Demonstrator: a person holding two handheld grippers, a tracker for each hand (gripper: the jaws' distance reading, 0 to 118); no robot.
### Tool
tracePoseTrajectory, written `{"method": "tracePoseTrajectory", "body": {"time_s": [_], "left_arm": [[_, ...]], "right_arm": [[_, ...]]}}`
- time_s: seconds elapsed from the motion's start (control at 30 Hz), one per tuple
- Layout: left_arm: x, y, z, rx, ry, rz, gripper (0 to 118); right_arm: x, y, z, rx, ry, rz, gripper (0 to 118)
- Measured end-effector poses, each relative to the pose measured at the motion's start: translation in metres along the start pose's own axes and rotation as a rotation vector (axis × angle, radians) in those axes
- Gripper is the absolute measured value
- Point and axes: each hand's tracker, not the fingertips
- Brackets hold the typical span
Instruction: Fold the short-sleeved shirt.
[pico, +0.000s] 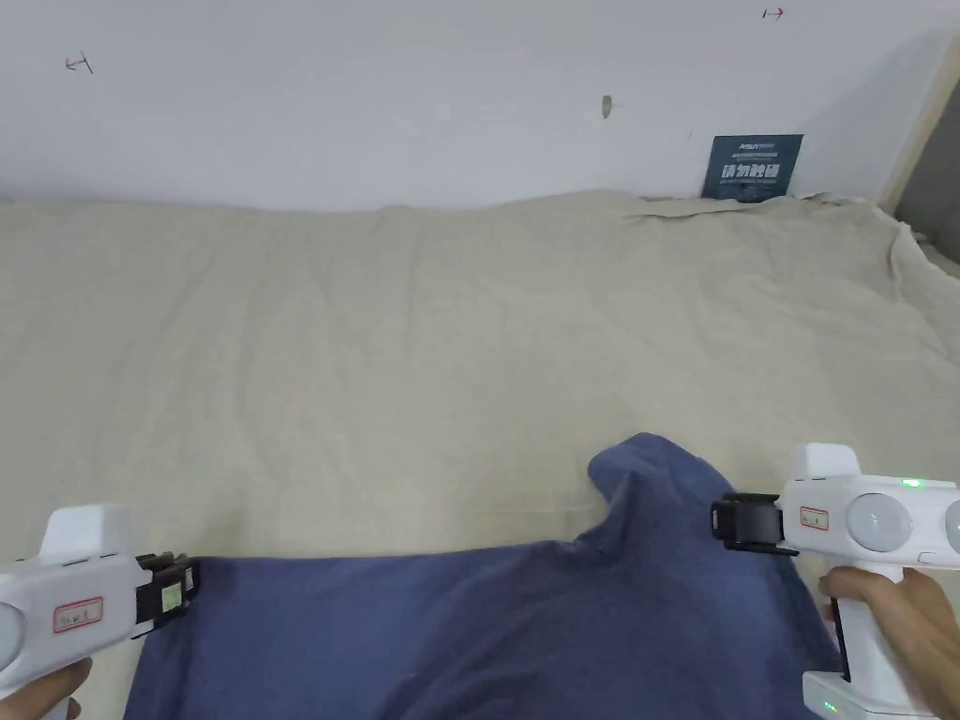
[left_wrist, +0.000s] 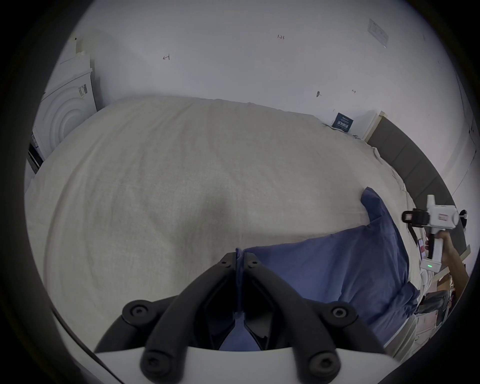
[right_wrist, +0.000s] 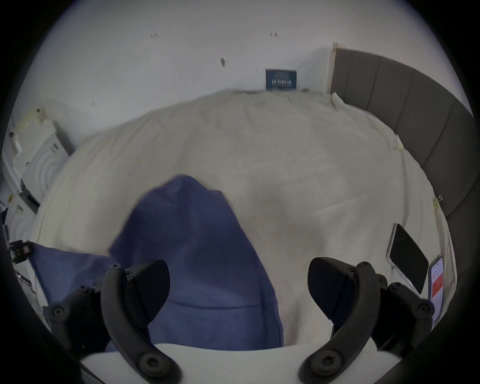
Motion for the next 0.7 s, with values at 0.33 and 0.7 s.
{"method": "tracePoseTrajectory", "body": {"time_s": [0.33, 0.7], "left_arm": [[-0.002, -0.002, 0.003, -0.008, 0.001, 0.008, 2], [0.000, -0.004, 0.008, -0.003, 0.018, 0.007, 2]], "right_arm": [[-0.018, 0.003, -0.036, -0.074, -0.034, 0.088, 61], [-0.023, -0.005, 0.028, 0.030, 0.061, 0.133, 3]]}}
